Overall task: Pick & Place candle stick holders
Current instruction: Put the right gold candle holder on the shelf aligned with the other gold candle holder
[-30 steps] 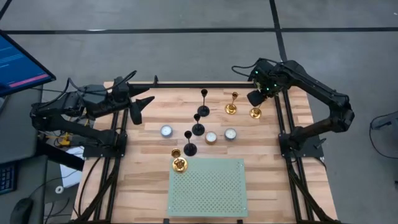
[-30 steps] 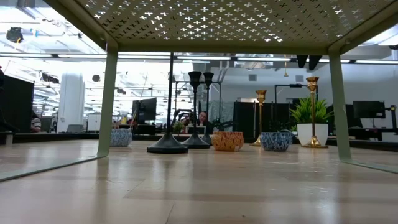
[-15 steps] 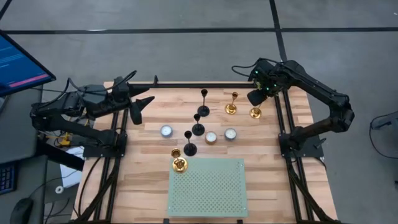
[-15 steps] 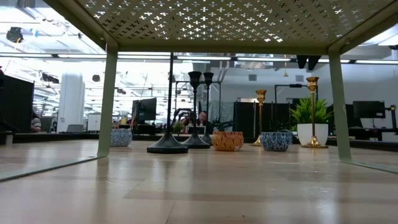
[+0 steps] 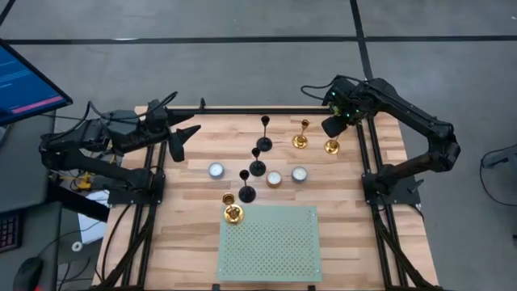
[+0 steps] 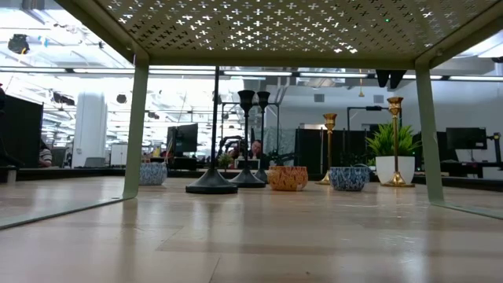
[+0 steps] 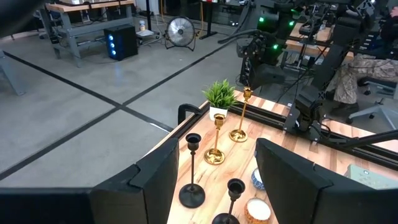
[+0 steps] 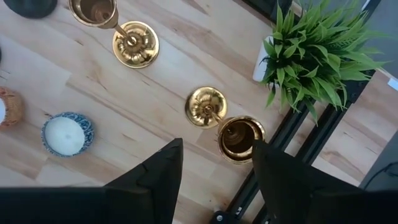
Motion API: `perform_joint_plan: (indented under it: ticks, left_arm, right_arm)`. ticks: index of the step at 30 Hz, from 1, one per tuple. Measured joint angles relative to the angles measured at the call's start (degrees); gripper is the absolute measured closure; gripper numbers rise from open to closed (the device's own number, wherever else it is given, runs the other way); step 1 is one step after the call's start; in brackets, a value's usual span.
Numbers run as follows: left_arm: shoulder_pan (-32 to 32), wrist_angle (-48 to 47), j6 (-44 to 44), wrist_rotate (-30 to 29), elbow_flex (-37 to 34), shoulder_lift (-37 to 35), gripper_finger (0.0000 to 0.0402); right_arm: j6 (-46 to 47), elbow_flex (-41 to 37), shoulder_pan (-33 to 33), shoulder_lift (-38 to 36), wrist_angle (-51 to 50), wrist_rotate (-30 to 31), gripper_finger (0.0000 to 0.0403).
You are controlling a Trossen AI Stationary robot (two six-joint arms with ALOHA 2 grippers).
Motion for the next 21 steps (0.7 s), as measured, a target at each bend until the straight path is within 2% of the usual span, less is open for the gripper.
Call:
perform_joint_plan:
  ticks: [13,21]
  left_arm:
    - [0.00,0.00,0.00,0.00,0.02,-0.01,0.0188]
    - [0.00,0.01,0.00,0.00,0.02,-0.02,0.0188]
  right_arm:
    - [0.04,-0.19,0.88,-0.01,0.42,0.00,0.0219]
    - [-0.09,-5.18,0.72,-0.07,0.68,-0.15,0.0219]
